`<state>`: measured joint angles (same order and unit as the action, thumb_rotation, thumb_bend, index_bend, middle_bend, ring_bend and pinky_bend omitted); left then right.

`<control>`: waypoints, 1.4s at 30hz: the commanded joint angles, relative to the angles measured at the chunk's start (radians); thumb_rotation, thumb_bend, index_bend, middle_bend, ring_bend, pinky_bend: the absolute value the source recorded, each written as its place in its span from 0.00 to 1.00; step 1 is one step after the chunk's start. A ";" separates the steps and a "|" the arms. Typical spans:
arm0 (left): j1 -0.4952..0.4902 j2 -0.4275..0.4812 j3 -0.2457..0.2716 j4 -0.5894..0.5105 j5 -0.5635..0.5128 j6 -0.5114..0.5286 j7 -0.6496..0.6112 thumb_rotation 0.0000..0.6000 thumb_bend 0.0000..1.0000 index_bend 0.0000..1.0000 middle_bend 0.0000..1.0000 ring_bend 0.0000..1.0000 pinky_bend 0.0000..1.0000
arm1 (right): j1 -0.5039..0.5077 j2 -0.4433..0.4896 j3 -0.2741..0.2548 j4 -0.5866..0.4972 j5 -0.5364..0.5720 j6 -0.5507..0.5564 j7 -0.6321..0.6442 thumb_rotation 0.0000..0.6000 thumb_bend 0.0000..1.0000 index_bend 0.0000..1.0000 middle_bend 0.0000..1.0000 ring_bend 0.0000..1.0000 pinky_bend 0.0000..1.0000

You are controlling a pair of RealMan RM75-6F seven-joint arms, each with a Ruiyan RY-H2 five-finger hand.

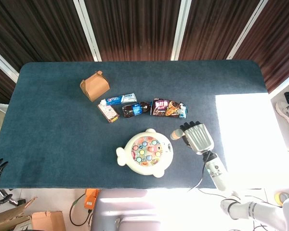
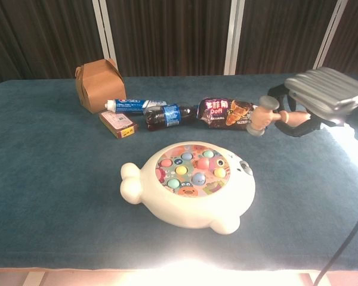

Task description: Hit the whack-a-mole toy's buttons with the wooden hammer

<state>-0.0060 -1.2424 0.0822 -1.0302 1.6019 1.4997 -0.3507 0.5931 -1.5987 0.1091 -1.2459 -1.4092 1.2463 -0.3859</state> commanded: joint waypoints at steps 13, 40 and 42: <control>-0.001 0.009 0.002 -0.029 0.000 -0.002 0.027 1.00 0.14 0.00 0.00 0.00 0.07 | -0.047 -0.219 -0.050 0.538 -0.042 -0.055 0.370 1.00 0.52 0.88 0.66 0.53 0.63; -0.003 0.017 0.000 -0.029 -0.003 -0.007 0.009 1.00 0.15 0.00 0.00 0.00 0.07 | -0.057 -0.248 -0.048 0.638 -0.072 -0.081 0.463 1.00 0.37 0.56 0.45 0.44 0.60; -0.004 0.019 -0.001 -0.030 -0.004 -0.007 0.010 1.00 0.15 0.00 0.00 0.00 0.07 | -0.058 -0.247 -0.048 0.638 -0.074 -0.077 0.466 1.00 0.35 0.55 0.45 0.44 0.60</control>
<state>-0.0096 -1.2236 0.0812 -1.0597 1.5977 1.4923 -0.3410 0.5349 -1.8456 0.0609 -0.6078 -1.4831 1.1689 0.0802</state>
